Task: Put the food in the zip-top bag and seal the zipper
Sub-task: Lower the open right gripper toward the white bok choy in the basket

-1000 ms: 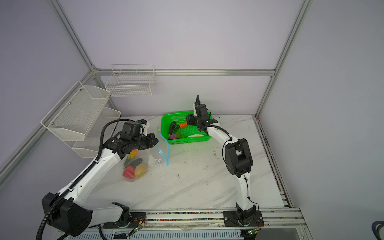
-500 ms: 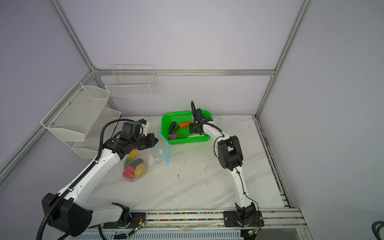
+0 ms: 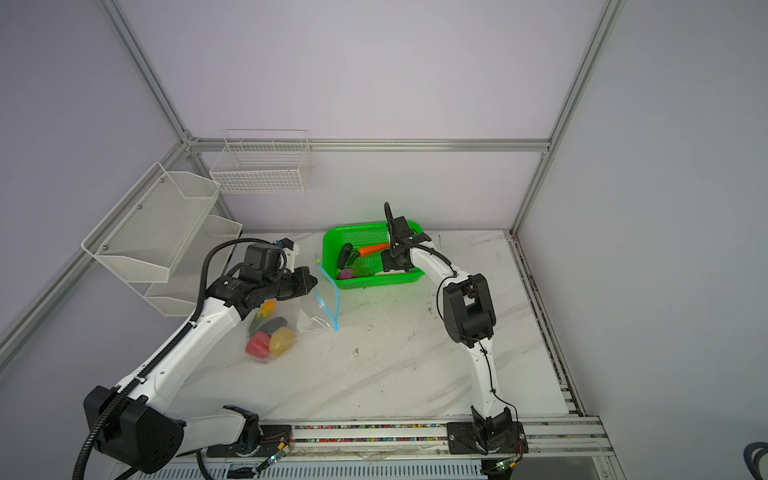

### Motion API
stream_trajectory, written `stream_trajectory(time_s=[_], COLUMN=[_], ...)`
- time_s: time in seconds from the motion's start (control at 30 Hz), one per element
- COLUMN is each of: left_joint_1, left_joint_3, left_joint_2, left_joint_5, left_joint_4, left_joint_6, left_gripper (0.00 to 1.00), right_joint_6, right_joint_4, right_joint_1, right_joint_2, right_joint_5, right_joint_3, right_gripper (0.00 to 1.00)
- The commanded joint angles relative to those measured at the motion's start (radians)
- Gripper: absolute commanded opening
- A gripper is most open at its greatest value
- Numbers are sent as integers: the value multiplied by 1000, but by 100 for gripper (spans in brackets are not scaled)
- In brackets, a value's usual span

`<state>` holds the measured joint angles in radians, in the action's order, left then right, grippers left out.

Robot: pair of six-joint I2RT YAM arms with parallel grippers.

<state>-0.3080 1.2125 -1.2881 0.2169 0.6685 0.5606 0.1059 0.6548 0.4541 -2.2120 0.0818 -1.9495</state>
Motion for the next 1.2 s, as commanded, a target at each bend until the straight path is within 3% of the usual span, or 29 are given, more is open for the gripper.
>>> stream_trajectory(time_s=[0.0, 1.17], left_joint_1=[6, 19], left_joint_3=[-37, -73], left_joint_2=[40, 121], left_joint_5=[23, 34], left_joint_4=[-45, -59], left_joint_6=[2, -9], left_gripper=[0, 0], right_joint_6=[-32, -21], right_joint_4=[53, 118], right_joint_1=[0, 89], right_joint_2=[66, 163], right_joint_5=[-20, -10], right_joint_3=[25, 152], right_gripper=[63, 59])
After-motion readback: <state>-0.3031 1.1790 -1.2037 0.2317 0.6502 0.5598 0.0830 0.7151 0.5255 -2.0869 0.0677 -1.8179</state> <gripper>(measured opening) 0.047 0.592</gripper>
